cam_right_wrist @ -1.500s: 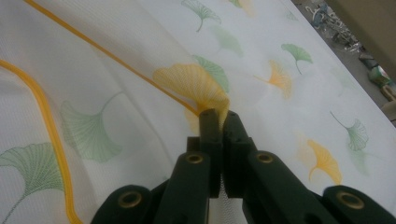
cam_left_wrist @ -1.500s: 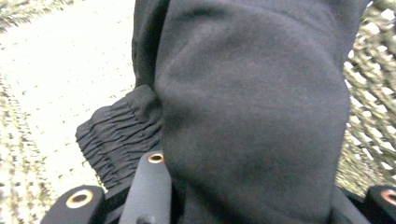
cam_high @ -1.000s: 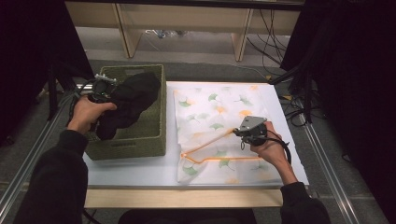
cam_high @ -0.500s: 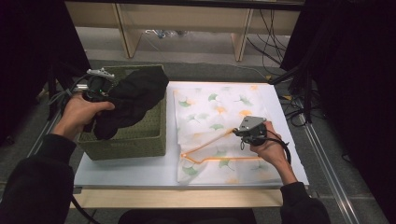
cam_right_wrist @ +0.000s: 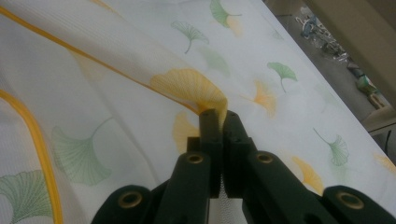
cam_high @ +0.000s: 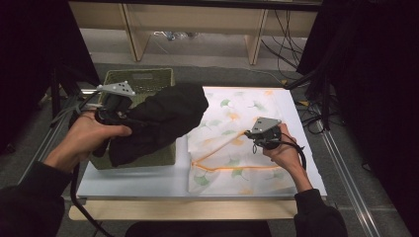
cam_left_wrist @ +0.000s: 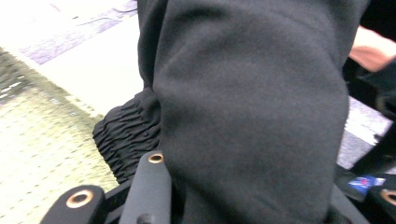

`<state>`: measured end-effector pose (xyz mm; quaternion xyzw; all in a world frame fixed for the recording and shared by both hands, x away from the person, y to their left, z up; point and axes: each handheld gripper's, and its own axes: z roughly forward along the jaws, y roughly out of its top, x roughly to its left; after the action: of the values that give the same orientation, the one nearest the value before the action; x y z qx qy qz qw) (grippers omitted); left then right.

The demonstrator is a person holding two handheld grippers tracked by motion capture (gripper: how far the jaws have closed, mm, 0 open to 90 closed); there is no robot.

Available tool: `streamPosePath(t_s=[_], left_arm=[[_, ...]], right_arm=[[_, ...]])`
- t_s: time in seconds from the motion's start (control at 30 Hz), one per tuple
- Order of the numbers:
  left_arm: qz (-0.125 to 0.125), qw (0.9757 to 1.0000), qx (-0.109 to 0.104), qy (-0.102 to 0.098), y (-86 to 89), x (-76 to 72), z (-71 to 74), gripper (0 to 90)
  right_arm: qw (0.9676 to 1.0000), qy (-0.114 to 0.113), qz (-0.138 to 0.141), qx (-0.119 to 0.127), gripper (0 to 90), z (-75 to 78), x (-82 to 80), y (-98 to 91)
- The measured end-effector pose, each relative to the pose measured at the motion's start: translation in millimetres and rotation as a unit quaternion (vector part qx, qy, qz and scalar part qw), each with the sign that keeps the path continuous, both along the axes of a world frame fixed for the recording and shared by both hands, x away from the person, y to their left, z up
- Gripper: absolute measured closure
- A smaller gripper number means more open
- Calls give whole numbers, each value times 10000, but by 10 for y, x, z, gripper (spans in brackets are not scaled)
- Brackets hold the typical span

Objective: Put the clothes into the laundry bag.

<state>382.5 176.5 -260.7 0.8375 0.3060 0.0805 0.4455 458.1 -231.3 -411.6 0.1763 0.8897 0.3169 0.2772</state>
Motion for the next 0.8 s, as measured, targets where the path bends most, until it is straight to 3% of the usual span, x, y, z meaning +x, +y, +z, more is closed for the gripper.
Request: streamPosePath(t_s=[0.13, 0.27, 0.4, 0.43, 0.5, 0.53, 0.57, 0.63, 0.73, 0.77, 0.8], left_arm=[[-245, 9996, -121, 75, -152, -140, -18, 684], [-579, 9977, -258, 256, -325, -248, -109, 684], [-808, 9948, -302, 547, -553, -348, -310, 683], [-1062, 9919, -277, 642, -613, -354, -392, 682], [-1234, 9893, -193, 749, -706, -366, -556, 683], [-1274, 9878, -160, 882, -765, -378, -643, 682], [-1221, 9882, -79, 925, -818, -389, -725, 682], [-1296, 9863, -34, 1020, -889, -371, -866, 682], [-1395, 9829, -257, 1178, -988, -300, -1089, 682], [-1333, 9829, -325, 1232, -1014, -292, -1132, 682], [-1368, 9819, -310, 1274, -1049, -259, -1196, 681]], right_arm=[[10000, 31, -73, 50, 900, 4, -12, 1], [10000, 29, -51, 57, 900, 13, -5, -5], [10000, -5, 4, 85, 900, 27, 4, -13], [9999, -82, -29, 55, 900, 35, 1, -18], [9999, -56, -76, 103, 900, 34, -10, -12], [9999, -72, -36, 87, 900, 43, -8, -9], [9999, -65, -31, 104, 900, 47, -9, -3], [9999, -50, -30, 110, 900, 50, -15, 6], [9999, -52, -7, 115, 900, 60, -22, 1], [9999, -55, -20, 128, 900, 60, -24, -1], [9999, -69, -15, 130, 900, 61, -24, -2]])
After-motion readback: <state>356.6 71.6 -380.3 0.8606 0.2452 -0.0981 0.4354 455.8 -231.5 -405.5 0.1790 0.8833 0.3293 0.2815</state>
